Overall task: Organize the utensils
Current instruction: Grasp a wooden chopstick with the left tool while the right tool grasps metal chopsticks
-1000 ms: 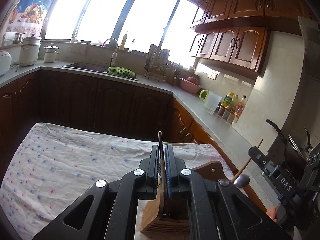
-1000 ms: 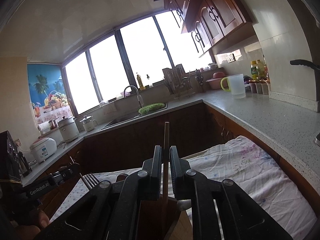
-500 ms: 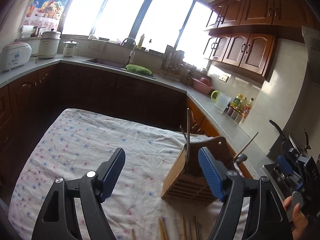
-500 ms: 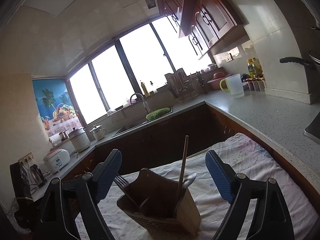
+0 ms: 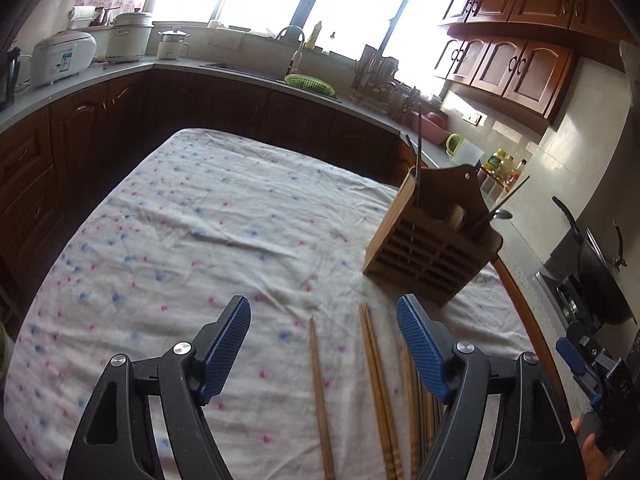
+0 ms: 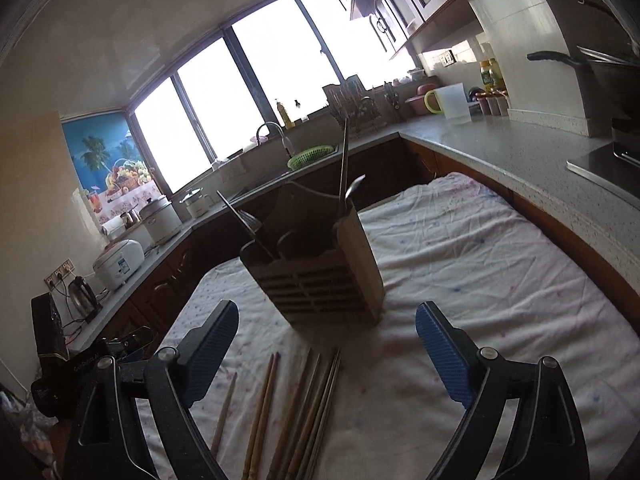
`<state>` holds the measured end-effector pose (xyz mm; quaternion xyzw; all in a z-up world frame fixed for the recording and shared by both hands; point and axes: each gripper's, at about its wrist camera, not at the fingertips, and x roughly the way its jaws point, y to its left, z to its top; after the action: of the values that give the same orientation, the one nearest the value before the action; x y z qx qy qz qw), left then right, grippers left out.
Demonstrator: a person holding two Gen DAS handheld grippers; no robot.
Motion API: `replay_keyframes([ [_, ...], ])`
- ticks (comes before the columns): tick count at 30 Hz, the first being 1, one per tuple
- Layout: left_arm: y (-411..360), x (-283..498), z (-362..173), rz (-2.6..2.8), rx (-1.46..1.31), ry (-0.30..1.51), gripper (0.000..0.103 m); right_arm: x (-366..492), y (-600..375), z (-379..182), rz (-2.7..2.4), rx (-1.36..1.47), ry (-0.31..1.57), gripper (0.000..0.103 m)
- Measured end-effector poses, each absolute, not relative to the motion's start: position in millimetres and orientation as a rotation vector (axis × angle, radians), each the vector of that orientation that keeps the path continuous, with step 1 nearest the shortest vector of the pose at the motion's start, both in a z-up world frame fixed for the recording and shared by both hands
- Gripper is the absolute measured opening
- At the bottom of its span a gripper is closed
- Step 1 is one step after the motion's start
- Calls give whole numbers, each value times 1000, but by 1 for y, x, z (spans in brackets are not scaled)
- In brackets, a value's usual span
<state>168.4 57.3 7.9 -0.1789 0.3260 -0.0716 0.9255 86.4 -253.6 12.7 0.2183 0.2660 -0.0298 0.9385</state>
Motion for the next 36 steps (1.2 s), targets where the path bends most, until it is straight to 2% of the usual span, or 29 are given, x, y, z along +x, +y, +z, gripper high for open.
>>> replay_keyframes([
  [10,55,140,-16,-125,-369,762,75,62,-242,-19,-74,459,646,91],
  [18,55,142,-24,-124,-351,795,74,63,-231,-33,-58,448,704,80],
  [21,52,147,-25,-124,-334,808,74,68,-226,-38,-53,443,735,73],
  [23,48,151,-27,-126,-322,819,73,72,-225,-42,-50,443,761,62],
  [26,44,160,-29,-133,-305,837,67,81,-223,-48,-45,439,795,52],
  [36,31,198,-39,-140,-246,919,52,118,-215,-64,-25,409,877,32],
])
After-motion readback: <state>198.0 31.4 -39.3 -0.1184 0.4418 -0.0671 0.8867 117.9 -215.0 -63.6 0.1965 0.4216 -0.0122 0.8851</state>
